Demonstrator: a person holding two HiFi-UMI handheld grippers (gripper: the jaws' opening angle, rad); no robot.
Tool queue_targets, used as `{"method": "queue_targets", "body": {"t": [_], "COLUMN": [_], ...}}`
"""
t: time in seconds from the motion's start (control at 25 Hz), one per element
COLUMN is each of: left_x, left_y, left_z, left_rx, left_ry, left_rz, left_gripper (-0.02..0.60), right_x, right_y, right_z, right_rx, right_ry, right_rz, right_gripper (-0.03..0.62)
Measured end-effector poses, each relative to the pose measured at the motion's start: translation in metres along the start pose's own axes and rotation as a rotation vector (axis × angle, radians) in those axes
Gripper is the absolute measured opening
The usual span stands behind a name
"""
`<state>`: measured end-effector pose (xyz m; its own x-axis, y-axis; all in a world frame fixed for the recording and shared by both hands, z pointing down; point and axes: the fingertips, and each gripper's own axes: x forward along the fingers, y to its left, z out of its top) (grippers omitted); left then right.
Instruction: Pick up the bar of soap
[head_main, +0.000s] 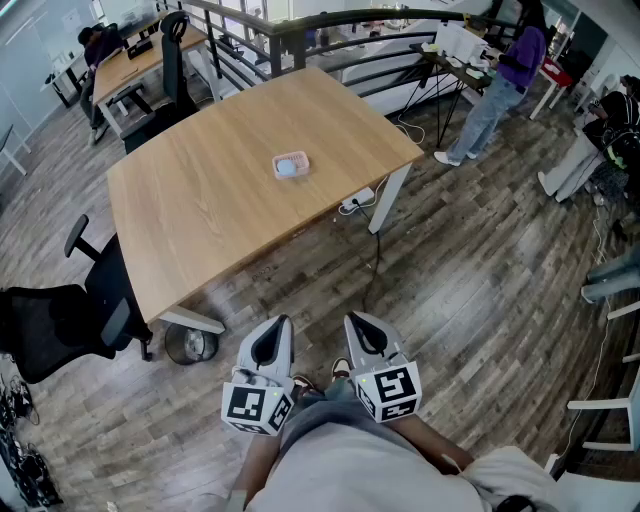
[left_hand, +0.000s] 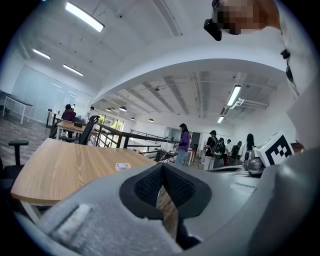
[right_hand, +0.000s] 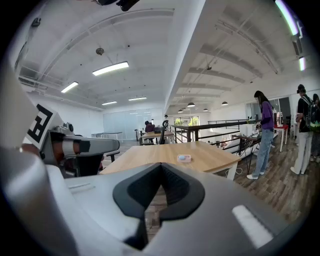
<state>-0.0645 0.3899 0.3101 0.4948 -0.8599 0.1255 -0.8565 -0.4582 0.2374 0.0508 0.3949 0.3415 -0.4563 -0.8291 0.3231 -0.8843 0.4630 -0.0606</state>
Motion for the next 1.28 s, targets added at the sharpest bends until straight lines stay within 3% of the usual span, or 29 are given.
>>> {"method": "queue_targets", "body": {"t": [0.48, 0.68, 1.28], "left_x": [0.016, 0.023, 0.054], "left_y": [0.005, 0.003, -0.007], "left_z": [-0.008, -0.004, -0.007], "left_rx": [-0.009, -0.007, 0.029], "left_ry": [0.021, 0.014, 0.051], "left_rz": [0.0, -0.006, 0.035], "left_gripper": [-0.005, -0.005, -0.003], "right_x": [0.008, 0.012, 0.022], "right_y": [-0.009, -0.009, -0.044], "right_z": [-0.002, 0.001, 0.003], "right_rx": [0.007, 0.048, 0.016], "right_ry": [0.001, -0.009, -0.012], "right_rz": [0.003, 0.042, 0.048], "right_gripper": [-0.003, -0.002, 0.0]}}
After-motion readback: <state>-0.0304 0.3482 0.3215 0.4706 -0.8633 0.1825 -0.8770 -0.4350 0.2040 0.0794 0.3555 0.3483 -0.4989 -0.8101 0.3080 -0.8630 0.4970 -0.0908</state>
